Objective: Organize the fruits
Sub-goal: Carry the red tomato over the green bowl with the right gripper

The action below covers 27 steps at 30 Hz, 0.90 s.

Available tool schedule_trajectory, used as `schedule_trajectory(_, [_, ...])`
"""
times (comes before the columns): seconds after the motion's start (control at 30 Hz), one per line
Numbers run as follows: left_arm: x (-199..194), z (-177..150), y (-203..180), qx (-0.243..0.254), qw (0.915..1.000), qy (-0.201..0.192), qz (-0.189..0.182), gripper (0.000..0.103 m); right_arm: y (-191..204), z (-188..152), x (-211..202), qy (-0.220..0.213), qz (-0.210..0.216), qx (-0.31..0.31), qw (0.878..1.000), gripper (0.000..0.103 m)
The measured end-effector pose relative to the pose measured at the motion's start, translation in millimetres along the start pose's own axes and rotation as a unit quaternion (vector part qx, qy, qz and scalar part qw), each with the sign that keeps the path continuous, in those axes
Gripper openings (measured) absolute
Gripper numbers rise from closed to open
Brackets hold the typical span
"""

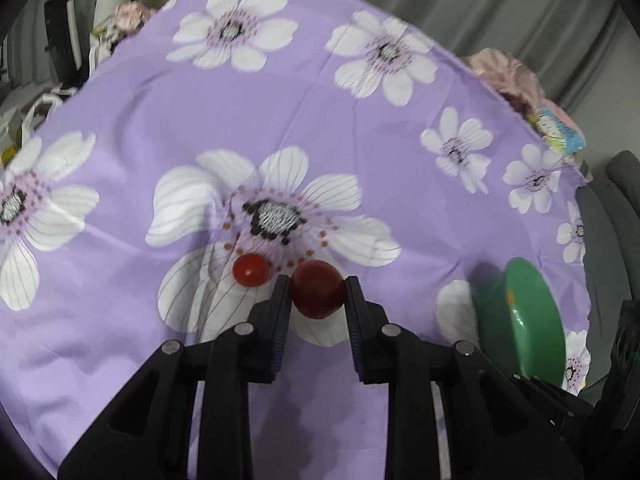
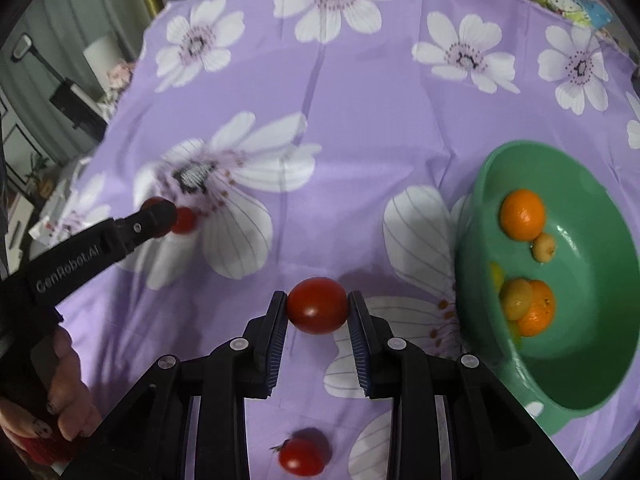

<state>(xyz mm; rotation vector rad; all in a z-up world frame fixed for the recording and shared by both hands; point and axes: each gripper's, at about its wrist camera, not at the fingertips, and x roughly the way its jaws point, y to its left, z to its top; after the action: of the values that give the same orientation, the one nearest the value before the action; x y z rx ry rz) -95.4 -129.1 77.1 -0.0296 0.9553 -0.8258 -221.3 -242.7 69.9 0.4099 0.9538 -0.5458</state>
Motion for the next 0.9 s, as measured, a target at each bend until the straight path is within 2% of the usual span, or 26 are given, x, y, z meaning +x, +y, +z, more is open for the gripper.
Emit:
schedule_trajectory(0.2, [-31, -2, -24, 0.033, 0.9982, -0.040, -0.029, 0.026, -10, 6, -31, -0.049, 0.020, 0.016, 0.998, 0.031])
schedule_trajectory(0.33, [-51, -6, -40, 0.054, 0.9953, -0.065, -0.047, 0.026, -21, 7, -55, -0.085, 0.019, 0.029, 0.996, 0.031])
schedule_trajectory(0.57, [-89, -16, -69, 0.095, 0.9855, -0.113, -0.084, 0.026, -42, 5, -86, -0.131, 0.012, 0.061, 0.989, 0.031])
schedule_trajectory(0.7, [-94, -22, -80, 0.114, 0.9822, -0.118, -0.090, 0.026, -55, -1, -97, -0.149, 0.005, 0.079, 0.986, 0.031])
schedule_trajectory(0.9, [-85, -32, -94, 0.137, 0.9810, -0.098, -0.097, 0.026, -83, -9, -103, -0.153, -0.005, 0.117, 0.981, 0.031])
